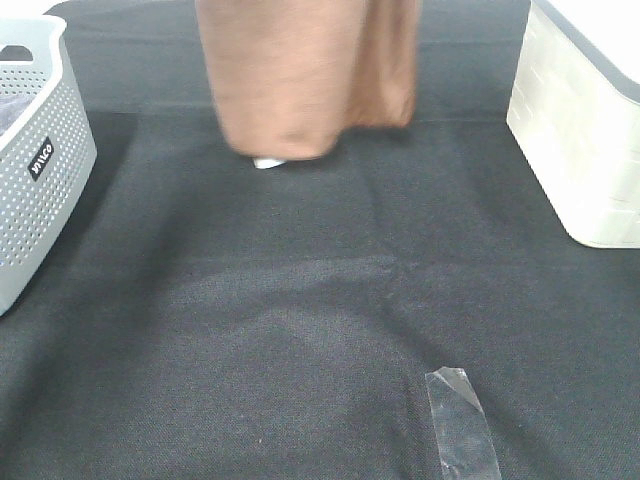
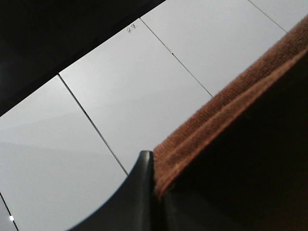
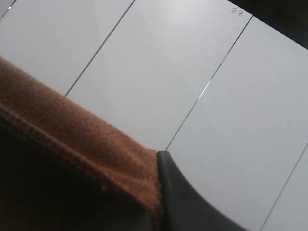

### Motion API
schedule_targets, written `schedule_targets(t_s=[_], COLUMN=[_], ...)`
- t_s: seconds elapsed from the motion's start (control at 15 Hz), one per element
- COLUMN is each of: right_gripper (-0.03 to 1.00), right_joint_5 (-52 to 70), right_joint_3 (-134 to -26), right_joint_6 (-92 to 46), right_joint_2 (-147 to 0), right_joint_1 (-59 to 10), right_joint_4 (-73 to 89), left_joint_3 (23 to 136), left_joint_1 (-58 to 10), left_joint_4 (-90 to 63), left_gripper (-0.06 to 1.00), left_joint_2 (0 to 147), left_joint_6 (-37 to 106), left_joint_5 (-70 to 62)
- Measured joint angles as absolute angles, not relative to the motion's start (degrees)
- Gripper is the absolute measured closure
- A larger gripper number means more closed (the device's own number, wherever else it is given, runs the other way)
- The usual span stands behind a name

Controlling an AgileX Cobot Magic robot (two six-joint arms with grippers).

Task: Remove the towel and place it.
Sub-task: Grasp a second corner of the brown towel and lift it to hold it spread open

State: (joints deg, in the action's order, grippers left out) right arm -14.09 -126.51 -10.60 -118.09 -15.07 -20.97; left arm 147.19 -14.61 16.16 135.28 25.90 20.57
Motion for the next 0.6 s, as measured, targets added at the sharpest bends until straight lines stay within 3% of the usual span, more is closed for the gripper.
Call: schedule_targets(t_s=[0.6], right_gripper=[0.96], right_joint_5=[-7.73], right_joint_3=[-127.48], right_joint_6=[-1.03], right_joint_2=[-118.89], right_joint_1=[-15.01], right_joint_4=[-20.23], left_joint_3=[147.99], left_joint_1=[-14.44], left_joint_4=[16.56], left_gripper=[0.94], left_joint_2=[136.08], left_joint_6=[25.90], left_joint_5=[19.08])
